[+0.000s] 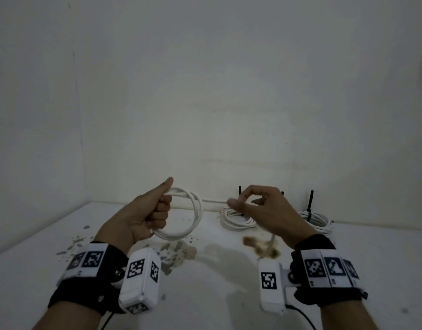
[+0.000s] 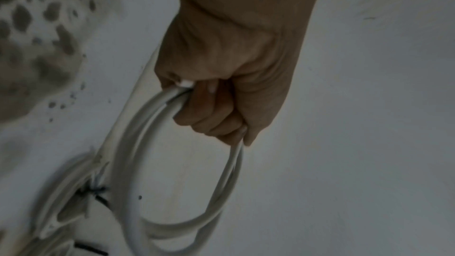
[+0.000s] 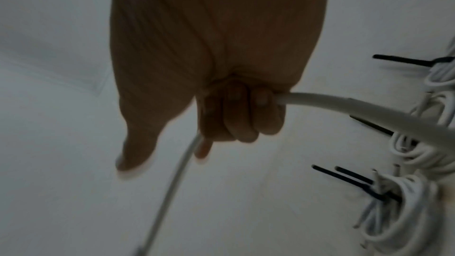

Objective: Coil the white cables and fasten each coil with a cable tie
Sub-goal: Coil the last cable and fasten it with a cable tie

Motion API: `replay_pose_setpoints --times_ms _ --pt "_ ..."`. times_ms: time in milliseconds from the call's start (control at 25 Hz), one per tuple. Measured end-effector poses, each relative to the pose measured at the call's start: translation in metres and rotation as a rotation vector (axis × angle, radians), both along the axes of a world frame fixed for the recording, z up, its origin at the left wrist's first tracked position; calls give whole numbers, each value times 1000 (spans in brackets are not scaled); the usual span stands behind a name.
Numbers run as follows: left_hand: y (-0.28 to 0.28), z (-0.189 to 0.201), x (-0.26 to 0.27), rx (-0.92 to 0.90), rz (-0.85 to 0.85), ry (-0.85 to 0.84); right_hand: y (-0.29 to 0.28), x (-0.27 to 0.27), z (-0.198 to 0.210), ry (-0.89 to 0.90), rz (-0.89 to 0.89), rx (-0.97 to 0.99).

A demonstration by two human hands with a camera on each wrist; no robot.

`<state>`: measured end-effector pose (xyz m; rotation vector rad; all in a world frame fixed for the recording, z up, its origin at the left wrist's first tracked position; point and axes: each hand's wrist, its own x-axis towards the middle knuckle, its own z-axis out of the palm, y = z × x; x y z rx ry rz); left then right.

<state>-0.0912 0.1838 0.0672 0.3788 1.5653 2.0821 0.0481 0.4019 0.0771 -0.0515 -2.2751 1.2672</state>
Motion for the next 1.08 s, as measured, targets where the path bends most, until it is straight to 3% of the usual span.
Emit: replay_pose_setpoints --times_ms 160,360,480,600,800,960,1080 --pt "7 -9 -4 24 47 -53 -3 -3 0 43 -49 19" --pt "8 -6 0 -39 61 -15 -12 -6 3 -32 117 -166" --pt "12 -7 -3 20 76 7 -17 -7 7 -166 175 -264" --pt "14 -8 -5 67 100 -42 -11 -2 8 -312 239 -62" --pt "13 -7 -2 11 83 -70 -6 -3 2 -218 93 416" --pt "19 -7 2 39 -1 -71 -17 -5 -2 -146 88 490" --pt "14 -6 -6 221 -225 -208 -19 -7 -1 -86 81 480"
